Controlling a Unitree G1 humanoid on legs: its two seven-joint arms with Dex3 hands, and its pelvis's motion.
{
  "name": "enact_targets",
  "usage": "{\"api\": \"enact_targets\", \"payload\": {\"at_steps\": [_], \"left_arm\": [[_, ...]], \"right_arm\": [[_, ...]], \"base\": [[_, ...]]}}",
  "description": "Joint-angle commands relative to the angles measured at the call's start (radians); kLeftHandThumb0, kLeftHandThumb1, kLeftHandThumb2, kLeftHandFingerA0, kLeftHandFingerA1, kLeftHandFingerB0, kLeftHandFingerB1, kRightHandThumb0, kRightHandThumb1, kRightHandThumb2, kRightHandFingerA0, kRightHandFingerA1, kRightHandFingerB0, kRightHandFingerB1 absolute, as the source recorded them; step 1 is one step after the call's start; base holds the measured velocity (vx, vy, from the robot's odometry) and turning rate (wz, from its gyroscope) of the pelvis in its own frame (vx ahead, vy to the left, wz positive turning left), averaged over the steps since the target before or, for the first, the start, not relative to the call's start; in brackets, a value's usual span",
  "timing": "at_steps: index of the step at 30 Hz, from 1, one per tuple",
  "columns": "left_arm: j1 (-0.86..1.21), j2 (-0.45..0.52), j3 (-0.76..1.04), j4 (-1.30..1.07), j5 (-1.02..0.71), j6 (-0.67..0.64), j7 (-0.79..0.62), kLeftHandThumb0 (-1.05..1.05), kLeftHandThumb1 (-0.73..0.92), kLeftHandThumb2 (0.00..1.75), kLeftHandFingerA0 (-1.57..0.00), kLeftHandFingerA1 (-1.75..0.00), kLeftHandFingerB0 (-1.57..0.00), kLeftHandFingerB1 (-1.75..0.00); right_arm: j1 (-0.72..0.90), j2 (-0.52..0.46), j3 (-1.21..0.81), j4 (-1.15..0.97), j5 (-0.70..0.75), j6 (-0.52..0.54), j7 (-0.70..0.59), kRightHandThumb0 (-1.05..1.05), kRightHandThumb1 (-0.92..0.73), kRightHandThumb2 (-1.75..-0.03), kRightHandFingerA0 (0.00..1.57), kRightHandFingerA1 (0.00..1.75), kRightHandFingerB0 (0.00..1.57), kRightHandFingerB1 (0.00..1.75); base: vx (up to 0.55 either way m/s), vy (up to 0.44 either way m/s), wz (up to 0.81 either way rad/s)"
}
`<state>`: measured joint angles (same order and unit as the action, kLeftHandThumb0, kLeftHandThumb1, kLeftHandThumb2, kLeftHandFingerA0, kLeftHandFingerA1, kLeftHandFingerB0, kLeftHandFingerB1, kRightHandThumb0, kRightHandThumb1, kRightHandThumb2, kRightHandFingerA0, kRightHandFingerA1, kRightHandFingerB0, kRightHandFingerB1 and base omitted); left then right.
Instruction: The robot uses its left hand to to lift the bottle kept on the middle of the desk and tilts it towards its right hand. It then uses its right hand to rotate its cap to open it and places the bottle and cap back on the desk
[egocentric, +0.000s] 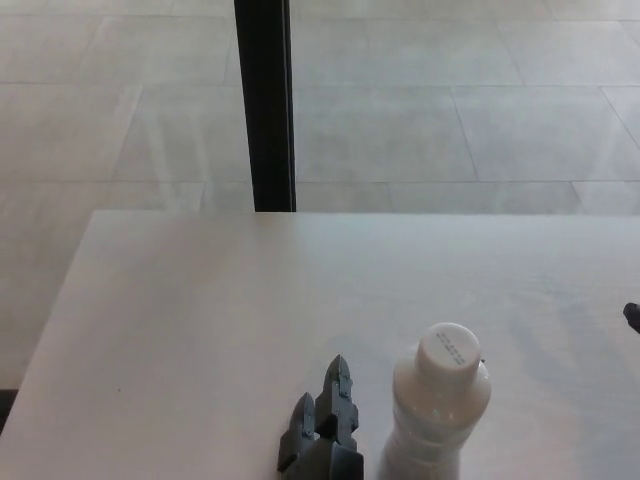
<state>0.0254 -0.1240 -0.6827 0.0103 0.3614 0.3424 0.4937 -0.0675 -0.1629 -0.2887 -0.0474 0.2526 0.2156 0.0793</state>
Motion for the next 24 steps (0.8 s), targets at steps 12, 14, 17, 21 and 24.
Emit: {"api": "enact_targets", "payload": {"at_steps": [12,14,17,21,24], "left_arm": [[0.022,-0.267,-0.041,-0.066,-0.312,-0.227,-0.109,-0.87,0.55,0.92,0.0,0.0,0.0,0.0],[0.012,-0.273,-0.039,-0.055,-0.311,-0.232,-0.101,-0.91,0.55,0.92,0.0,0.0,0.0,0.0],[-0.01,-0.289,-0.033,-0.03,-0.328,-0.263,-0.107,-0.88,0.55,0.93,0.0,0.0,0.0,0.0],[-0.037,-0.31,-0.038,-0.011,-0.34,-0.289,-0.111,-0.85,0.61,0.8,0.0,0.0,0.0,0.0],[-0.064,-0.339,-0.046,0.029,-0.343,-0.337,-0.108,-0.77,0.54,0.95,0.0,0.0,0.0,0.0]], "right_arm": [[0.016,-0.009,0.003,-0.001,-0.033,-0.028,-0.004,-0.85,-0.69,-0.75,0.33,0.58,0.31,0.36],[0.014,-0.009,0.006,0.001,-0.035,-0.029,-0.005,-0.85,-0.69,-0.76,0.33,0.58,0.3,0.35],[0.013,-0.011,0.005,0.004,-0.032,-0.027,-0.001,-0.8,-0.81,-0.65,0.31,0.56,0.33,0.31],[0.016,-0.012,0.009,0.005,-0.035,-0.022,0.0,-0.77,-0.84,-0.66,0.28,0.53,0.3,0.3],[0.017,-0.008,0.003,0.012,-0.033,-0.016,-0.008,-0.81,-0.81,-0.65,0.28,0.52,0.32,0.31]], "base": [[0.0,0.0,0.0],[0.0,0.0,0.0],[0.0,0.0,0.0],[0.0,0.0,0.0],[0.0,0.0,0.0]]}}
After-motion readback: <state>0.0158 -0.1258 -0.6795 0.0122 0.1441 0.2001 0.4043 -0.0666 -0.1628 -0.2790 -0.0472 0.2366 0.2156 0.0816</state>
